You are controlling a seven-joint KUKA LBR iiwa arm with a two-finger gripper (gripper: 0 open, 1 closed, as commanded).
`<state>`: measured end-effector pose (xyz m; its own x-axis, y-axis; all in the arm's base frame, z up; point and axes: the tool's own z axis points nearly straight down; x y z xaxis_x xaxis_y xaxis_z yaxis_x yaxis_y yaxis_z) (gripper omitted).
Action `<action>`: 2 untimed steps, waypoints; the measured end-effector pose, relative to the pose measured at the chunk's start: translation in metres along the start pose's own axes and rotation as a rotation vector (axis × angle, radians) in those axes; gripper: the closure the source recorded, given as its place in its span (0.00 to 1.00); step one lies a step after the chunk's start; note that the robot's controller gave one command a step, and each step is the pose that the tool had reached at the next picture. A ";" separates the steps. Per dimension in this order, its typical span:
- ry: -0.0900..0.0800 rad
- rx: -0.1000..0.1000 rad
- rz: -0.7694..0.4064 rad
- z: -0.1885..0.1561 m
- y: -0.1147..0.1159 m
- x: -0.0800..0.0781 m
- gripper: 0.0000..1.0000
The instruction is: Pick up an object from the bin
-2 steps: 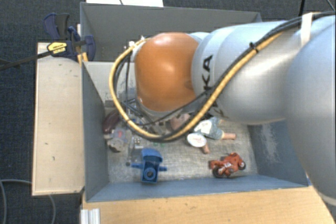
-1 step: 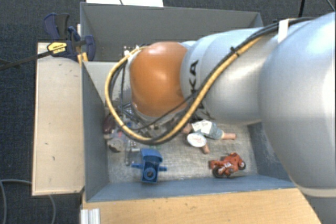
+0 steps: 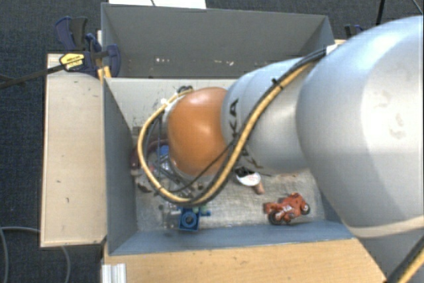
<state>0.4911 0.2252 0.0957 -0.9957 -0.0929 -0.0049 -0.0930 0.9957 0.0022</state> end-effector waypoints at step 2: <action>0.004 0.002 0.346 0.021 -0.008 -0.032 0.00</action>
Offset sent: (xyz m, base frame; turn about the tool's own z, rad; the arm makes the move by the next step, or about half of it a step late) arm 0.0807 -0.0078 -0.0118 0.1232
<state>0.5234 0.2204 0.0749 -0.9681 0.2505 -0.0006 0.2505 0.9681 0.0010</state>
